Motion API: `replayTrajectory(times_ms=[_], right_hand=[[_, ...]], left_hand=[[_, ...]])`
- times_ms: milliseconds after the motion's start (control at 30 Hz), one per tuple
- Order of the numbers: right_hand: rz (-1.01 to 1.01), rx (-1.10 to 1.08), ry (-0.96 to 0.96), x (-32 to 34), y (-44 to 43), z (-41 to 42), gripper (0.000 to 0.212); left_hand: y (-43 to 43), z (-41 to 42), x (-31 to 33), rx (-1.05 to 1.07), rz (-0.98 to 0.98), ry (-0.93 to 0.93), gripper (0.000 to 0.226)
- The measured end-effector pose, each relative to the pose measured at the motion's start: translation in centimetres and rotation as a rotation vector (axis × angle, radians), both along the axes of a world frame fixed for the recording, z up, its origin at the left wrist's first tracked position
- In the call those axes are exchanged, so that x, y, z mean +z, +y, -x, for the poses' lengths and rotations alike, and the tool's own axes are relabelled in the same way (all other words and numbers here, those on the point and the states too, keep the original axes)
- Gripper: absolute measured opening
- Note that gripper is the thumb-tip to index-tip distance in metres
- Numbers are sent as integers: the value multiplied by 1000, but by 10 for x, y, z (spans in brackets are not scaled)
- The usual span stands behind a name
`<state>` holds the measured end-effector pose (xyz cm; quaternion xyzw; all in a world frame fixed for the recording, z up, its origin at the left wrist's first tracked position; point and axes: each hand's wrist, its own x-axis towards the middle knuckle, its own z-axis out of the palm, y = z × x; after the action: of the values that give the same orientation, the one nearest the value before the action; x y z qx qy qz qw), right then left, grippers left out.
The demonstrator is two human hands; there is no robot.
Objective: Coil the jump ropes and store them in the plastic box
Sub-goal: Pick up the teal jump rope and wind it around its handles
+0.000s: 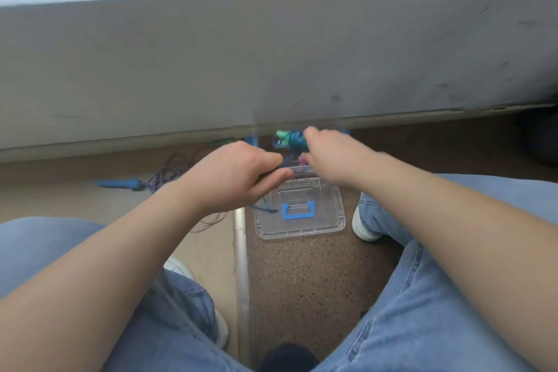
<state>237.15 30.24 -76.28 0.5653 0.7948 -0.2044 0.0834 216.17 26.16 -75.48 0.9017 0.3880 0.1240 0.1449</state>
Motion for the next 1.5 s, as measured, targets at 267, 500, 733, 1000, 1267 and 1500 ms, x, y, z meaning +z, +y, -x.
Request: replayTrajectory(times_ms=[267,500,733,1000,1267,1500], right_hand=[[209,520,223,9,-43,33,19],[120,389,373,48,-27,21,19],[319,251,582,65,-23,9,12],[545,271,415,73,-16,-4,16],[898,249,382,69,-20,-3,20],[904,41,889,55,-25,15,13]], left_hand=[[26,23,-13,314,78,-67,51],[32,35,-24,527,255,-166,74],[32,40,-21,373,9,-56,33],[24,45,-17,333,-282,13,55],[20,34,-23,300,-283,100,58],[14,9,-24,294,175,116,35]])
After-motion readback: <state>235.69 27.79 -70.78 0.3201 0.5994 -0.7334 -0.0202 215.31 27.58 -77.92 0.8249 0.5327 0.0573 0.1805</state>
